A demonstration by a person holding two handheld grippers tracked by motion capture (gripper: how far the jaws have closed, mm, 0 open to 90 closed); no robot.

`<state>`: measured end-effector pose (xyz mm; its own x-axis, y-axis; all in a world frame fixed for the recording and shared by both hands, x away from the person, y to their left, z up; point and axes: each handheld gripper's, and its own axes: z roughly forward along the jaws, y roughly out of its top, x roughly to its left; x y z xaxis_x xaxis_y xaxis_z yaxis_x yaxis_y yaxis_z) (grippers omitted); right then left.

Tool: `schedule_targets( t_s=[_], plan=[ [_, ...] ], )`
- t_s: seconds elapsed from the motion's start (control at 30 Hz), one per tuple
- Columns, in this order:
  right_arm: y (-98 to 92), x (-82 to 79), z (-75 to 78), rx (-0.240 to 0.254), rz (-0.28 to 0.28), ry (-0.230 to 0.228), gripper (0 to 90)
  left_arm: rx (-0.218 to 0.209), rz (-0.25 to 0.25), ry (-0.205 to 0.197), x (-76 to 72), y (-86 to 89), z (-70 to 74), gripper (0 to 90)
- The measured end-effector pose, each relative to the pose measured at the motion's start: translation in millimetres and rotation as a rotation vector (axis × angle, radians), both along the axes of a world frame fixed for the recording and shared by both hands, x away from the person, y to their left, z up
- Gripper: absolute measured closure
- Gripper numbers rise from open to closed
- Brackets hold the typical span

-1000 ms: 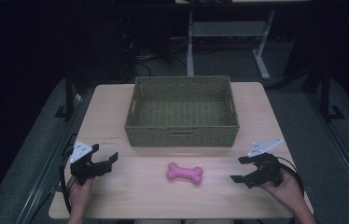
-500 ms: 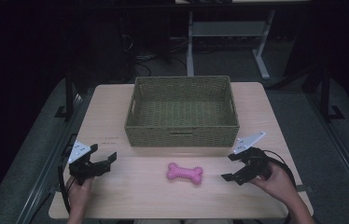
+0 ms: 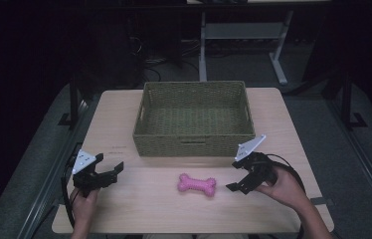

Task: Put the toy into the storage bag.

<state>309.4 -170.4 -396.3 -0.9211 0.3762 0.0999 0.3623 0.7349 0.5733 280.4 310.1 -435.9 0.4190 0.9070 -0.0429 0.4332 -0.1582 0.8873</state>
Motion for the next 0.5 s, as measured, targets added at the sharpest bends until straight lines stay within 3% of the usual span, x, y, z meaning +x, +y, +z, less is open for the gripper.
schedule_targets(
  t_s=[0.5],
  plan=[
    [34.2,5.6,1.4,-0.039,0.068,-0.024,15.6,0.001,-0.002,0.000,-0.3,-1.4,0.3,13.9]
  ],
)
